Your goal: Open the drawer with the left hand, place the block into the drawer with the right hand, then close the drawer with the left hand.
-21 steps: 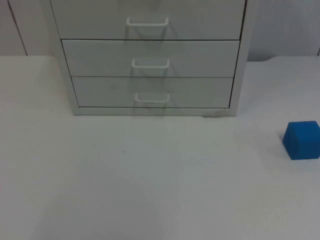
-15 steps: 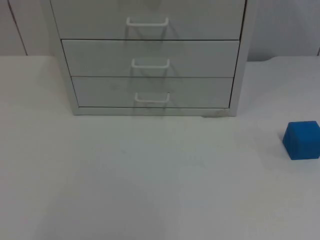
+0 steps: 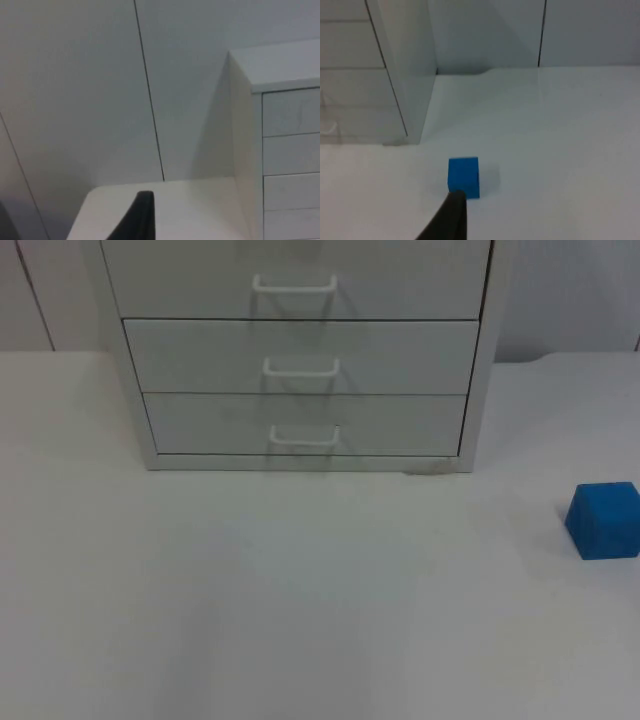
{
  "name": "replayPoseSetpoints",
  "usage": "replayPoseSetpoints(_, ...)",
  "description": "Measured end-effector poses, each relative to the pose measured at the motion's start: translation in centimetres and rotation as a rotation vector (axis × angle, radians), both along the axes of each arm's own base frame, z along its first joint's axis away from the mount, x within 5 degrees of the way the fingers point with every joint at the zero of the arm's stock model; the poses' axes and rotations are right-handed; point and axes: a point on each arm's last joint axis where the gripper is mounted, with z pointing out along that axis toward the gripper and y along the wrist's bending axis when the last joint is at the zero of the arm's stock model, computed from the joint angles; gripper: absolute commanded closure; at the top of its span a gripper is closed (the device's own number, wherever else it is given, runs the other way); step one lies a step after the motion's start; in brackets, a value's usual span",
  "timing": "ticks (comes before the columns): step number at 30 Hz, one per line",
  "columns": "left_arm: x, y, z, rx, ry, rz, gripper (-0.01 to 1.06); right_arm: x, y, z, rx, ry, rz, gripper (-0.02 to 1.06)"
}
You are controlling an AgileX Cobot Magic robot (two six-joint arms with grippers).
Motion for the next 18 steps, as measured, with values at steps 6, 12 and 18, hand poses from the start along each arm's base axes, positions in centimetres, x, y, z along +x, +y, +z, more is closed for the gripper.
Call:
replayPoseSetpoints(6, 3.9, 0.4, 0.1, 0.004, 0.128, 0.009, 0.0, 1.2, -0.1, 4.0, -0.023, -0.068, 0.004, -0.01)
replayPoseSetpoints(12, 7.4, 0.6, 0.5, 0.01, 0.194, 0.003, 0.0, 3.4, -0.2, 7.8, -0.066, -0.093, 0.016, -0.01)
replayPoseSetpoints(18, 9.8, 0.3, 2.4, -0.044, 0.129, -0.043, 0.0, 7.0, -0.4, 9.1, -0.09, -0.072, 0.023, -0.01)
